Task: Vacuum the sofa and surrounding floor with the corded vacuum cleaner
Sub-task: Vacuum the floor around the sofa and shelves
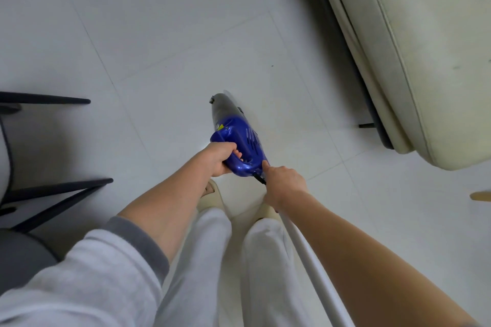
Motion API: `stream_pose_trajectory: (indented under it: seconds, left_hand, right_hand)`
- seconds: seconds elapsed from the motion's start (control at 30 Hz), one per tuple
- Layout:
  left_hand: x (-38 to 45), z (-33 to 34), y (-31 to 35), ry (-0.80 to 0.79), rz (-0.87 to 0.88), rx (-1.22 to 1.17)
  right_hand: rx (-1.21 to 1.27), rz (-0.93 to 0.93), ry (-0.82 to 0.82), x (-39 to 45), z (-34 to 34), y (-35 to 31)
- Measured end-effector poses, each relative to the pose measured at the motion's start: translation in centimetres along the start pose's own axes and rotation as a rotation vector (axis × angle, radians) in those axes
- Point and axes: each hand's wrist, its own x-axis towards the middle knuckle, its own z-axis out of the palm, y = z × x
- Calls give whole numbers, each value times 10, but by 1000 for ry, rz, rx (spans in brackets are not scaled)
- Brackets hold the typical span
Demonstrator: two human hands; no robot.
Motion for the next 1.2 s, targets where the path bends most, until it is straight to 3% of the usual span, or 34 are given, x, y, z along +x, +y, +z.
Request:
stream_pose_trajectory:
  seconds: [0.4,0.77,1.2]
  left_hand:
    - [21,3,31,-67,67,13]
    - [25,-33,47,-78,58,57]
    - [51,-55,123,-47,99,17]
  right_hand:
    - [-70,60,131,35,-7,-5]
    - [-6,108,93,40,-10,-46]
    - [-2,84,153,105,-62,-71]
